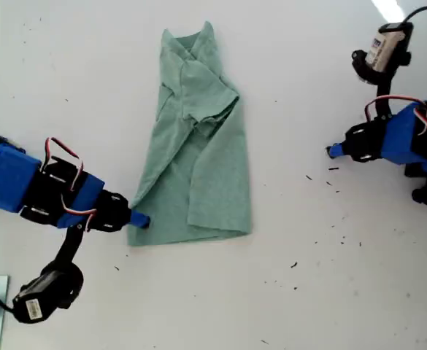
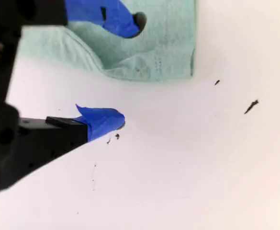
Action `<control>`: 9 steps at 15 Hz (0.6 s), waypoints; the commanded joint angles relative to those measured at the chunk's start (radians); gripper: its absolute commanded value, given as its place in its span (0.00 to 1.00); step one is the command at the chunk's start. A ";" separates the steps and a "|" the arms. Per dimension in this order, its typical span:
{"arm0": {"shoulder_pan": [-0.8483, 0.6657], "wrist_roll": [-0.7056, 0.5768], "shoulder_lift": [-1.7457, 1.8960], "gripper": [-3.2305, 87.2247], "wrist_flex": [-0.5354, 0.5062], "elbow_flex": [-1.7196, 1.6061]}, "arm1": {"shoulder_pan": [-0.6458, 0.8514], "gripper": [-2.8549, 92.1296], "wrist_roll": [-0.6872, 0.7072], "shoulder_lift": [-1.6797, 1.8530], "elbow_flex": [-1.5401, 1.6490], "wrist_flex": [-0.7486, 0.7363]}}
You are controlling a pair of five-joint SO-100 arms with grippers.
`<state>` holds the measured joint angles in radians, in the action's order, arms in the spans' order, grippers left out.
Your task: Fold t shirt
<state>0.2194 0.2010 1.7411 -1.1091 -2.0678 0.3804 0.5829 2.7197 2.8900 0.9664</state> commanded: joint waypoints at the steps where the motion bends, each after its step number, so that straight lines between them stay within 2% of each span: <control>1: -0.006 0.009 -0.005 0.03 0.048 0.012 | -0.002 0.06 0.002 -0.003 0.009 -0.020; 3: -0.043 0.000 0.123 0.03 0.031 0.025 | -0.003 0.06 -0.002 -0.002 0.011 -0.020; 5: -0.100 -0.011 0.247 0.03 -0.118 0.109 | -0.003 0.06 -0.003 0.005 0.014 -0.018; 7: -0.152 -0.075 0.279 0.03 -0.204 0.255 | -0.003 0.06 -0.003 0.012 0.015 -0.017; 9: -0.173 -0.126 0.218 0.03 -0.212 0.371 | -0.003 0.06 -0.006 0.037 0.025 -0.011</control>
<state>0.0706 0.1028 1.9574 -1.3116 -1.8070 0.3804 0.5829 2.7489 2.9100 0.9664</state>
